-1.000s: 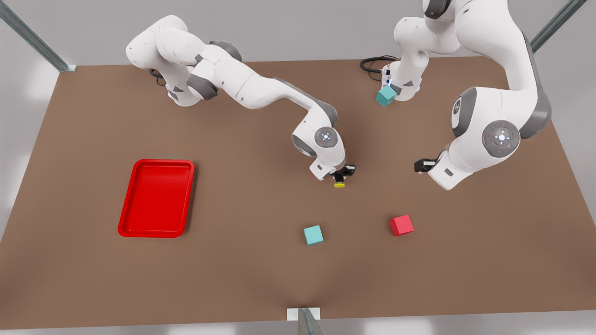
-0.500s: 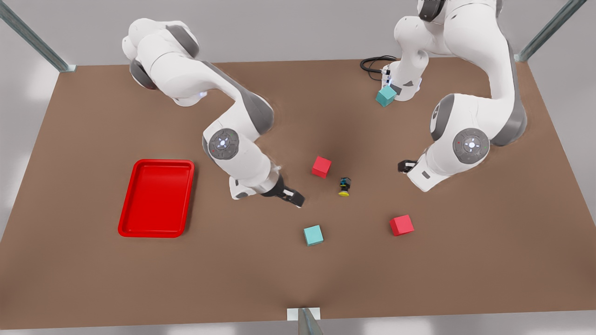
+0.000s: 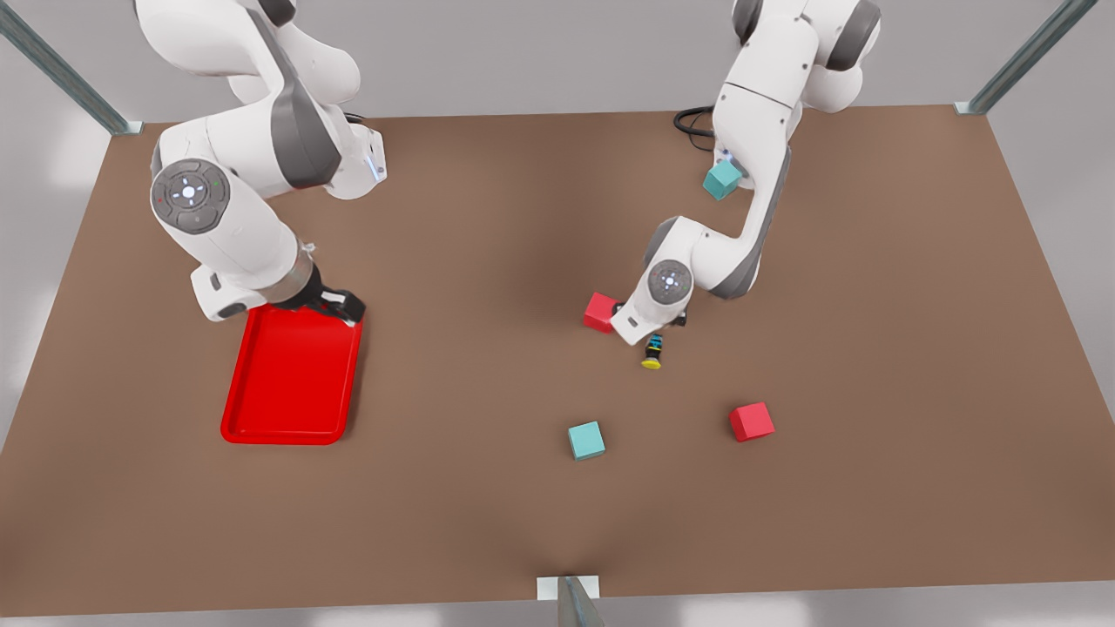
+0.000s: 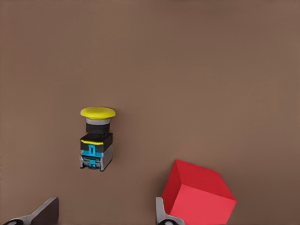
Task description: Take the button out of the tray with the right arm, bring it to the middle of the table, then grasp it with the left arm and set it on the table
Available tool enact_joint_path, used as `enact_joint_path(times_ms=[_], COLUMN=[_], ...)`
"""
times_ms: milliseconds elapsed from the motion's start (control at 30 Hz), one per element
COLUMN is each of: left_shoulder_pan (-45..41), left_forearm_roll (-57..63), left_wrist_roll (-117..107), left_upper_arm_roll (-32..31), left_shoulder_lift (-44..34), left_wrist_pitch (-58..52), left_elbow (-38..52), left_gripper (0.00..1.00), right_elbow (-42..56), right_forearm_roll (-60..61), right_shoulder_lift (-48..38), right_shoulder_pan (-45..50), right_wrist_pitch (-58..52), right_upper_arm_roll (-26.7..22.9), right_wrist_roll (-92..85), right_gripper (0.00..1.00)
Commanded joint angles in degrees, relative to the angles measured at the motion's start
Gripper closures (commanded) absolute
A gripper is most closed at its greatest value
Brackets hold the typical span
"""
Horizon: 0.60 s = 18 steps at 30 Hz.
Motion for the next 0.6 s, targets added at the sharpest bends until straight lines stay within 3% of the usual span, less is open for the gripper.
enact_joint_path(times_ms=[0, 567], left_shoulder_pan=[-0.2, 0.1], left_forearm_roll=[2.0, 5.8], left_wrist_roll=[-0.6, 1.6], left_upper_arm_roll=[0.1, -0.1], left_shoulder_lift=[-1.9, 7.4], left_wrist_pitch=[17.0, 21.3], left_elbow=[-3.8, -5.4], left_gripper=[0.0, 0.0], right_elbow=[0.6, 2.9], right_forearm_roll=[-0.1, 1.9], right_shoulder_lift=[-0.1, 0.1], right_shoulder_pan=[-0.3, -7.2], right_wrist_pitch=[-2.5, -2.5], right_upper_arm_roll=[0.0, 0.1], right_wrist_roll=[-21.5, -21.7], right_gripper=[0.0, 0.0])
